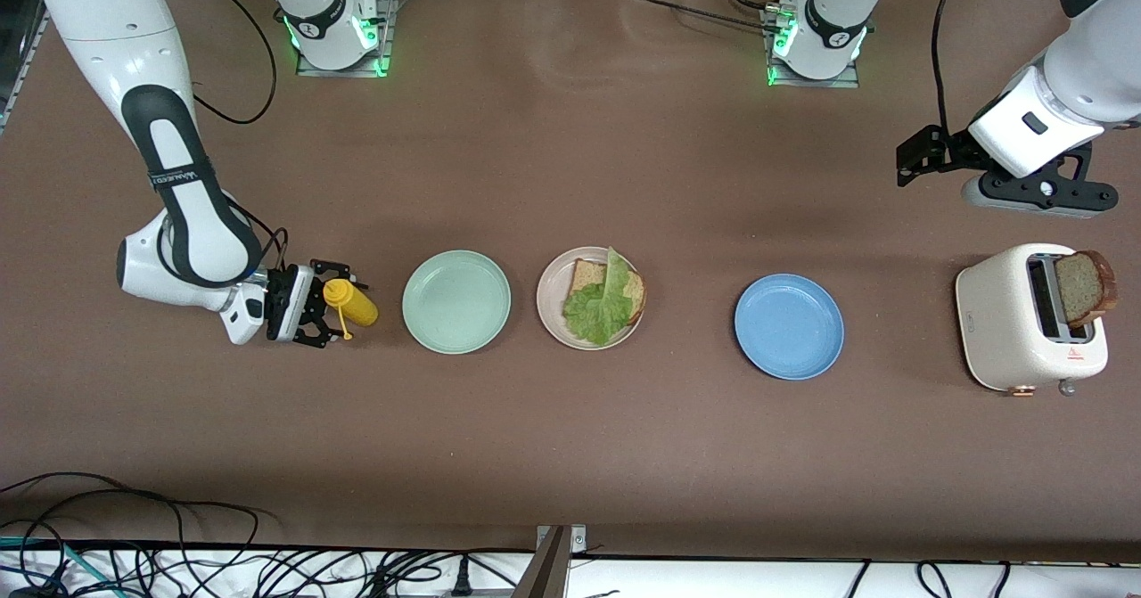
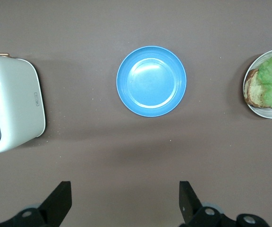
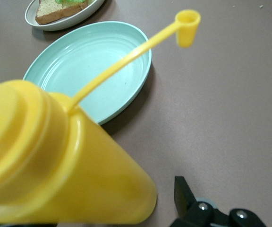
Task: Make sandwich on beige plate with both arms
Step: 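Grasp the yellow squeeze bottle with the right gripper, then lift the bottle and move it over the sandwich with the right gripper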
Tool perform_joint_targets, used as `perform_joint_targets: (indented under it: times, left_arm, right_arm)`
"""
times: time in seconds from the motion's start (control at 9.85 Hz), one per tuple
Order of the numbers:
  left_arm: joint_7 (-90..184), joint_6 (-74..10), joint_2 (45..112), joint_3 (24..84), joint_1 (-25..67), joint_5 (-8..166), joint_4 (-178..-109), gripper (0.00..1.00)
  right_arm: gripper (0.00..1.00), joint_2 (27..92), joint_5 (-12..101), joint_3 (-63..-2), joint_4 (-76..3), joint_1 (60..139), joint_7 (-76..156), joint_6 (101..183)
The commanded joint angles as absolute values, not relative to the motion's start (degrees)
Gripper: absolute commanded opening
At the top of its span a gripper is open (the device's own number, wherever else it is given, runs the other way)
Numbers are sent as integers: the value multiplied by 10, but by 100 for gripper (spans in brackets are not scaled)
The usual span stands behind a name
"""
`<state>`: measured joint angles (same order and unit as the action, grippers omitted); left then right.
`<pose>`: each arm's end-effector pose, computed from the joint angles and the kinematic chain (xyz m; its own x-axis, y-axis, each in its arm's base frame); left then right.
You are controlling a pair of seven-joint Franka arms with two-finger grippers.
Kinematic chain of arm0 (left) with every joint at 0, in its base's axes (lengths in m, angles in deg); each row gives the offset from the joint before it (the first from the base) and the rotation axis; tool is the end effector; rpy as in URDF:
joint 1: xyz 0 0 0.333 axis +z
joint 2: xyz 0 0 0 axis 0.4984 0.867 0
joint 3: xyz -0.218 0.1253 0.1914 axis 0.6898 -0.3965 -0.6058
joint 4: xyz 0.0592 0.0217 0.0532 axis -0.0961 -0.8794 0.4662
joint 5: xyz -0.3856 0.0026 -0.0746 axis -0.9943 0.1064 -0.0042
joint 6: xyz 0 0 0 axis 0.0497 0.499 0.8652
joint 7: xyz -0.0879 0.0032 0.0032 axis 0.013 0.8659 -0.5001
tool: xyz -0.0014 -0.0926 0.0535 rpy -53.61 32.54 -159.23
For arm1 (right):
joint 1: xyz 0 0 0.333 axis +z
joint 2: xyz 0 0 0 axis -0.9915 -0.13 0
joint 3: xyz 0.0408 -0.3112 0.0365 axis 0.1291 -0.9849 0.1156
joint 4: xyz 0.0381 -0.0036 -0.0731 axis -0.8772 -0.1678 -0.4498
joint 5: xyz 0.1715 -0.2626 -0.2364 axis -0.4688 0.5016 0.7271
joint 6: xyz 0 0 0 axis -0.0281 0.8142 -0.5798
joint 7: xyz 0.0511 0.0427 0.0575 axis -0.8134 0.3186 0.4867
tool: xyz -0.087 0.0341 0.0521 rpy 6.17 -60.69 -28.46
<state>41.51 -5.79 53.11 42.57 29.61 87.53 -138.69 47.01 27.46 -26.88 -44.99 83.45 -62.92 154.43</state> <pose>0.5501 -0.0675 0.5796 0.9909 -0.1093 -0.0781 -0.1094 -0.9940 0.0028 0.6156 0.0349 0.1611 0.3699 0.7188 0.5887 0.9289 -0.2761 -0.2467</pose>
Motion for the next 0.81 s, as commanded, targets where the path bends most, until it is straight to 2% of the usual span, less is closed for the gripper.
perform_joint_targets:
  times: [0.0, 0.1, 0.3, 0.51, 0.71]
  left_arm:
    - [417, -53, 527, 421, 294, 863, -1387, 100]
    - [417, -53, 527, 421, 295, 863, -1387, 100]
    - [418, -53, 527, 421, 294, 862, -1387, 100]
    - [418, -53, 527, 421, 293, 862, -1387, 100]
    - [418, -53, 527, 421, 294, 862, -1387, 100]
  right_arm:
    - [48, 461, 255, -267, -440, 838, -632, 1548]
    - [30, 461, 255, -267, -438, 843, -630, 1550]
    - [10, 462, 264, -267, -427, 852, -603, 1556]
    - [10, 470, 307, -261, -419, 864, -536, 1562]
    - [10, 484, 417, -245, -396, 864, -414, 1564]
